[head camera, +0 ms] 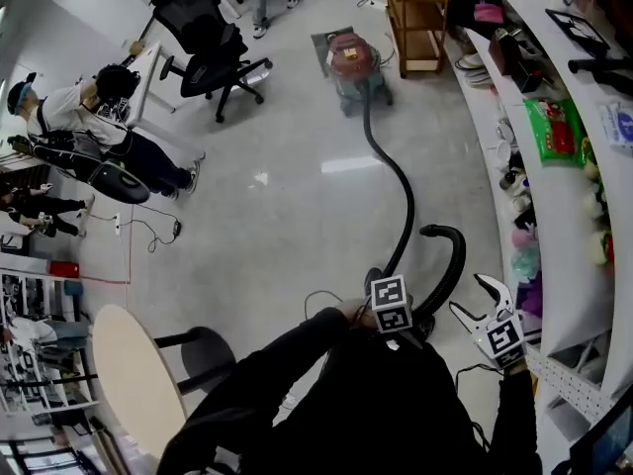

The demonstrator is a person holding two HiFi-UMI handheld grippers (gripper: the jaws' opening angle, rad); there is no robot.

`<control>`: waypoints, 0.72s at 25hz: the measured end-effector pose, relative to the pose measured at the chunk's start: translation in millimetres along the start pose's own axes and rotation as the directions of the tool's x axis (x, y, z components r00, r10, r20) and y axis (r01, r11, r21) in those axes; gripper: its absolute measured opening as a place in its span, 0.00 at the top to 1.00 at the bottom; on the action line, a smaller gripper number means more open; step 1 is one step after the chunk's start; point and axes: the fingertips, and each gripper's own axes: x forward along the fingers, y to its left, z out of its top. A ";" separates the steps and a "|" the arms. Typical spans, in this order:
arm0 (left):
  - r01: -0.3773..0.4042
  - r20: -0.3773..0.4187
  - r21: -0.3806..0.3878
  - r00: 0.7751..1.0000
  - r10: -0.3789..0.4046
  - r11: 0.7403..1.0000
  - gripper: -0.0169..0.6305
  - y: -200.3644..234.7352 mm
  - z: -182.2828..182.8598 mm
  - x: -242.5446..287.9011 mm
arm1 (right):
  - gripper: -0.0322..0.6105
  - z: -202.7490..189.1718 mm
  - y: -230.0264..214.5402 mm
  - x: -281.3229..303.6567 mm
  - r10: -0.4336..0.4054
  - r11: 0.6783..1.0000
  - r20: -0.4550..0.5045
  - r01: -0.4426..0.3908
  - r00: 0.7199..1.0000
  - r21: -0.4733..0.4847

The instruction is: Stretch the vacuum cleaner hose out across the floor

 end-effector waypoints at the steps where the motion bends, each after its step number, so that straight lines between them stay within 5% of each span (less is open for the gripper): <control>1: -0.022 -0.030 -0.006 0.999 0.021 1.000 0.78 -1.2 -5.1 11.3 | 0.45 -5.2 10.2 2.5 0.034 0.992 -0.023 -0.037 0.999 -0.124; 3: -0.067 -0.094 -0.029 0.994 0.064 0.997 0.78 0.8 -18.6 31.0 | 0.45 -17.1 29.2 4.7 0.086 0.940 -0.068 -0.103 0.994 -0.326; 6: -0.086 -0.144 -0.064 0.987 0.076 0.994 0.78 -11.9 -37.3 47.9 | 0.45 -30.1 59.5 0.1 0.145 0.869 -0.111 -0.180 0.983 -0.461; 13: -0.121 -0.220 -0.050 0.970 0.107 0.991 0.78 -36.3 -81.8 59.5 | 0.45 -42.1 117.6 -6.9 0.274 0.778 -0.239 -0.361 0.932 -0.514; 18: -0.123 -0.235 -0.003 0.965 0.118 0.992 0.78 -54.4 -127.2 67.9 | 0.45 -52.7 169.1 10.6 0.271 0.716 -0.329 -0.418 0.905 -0.559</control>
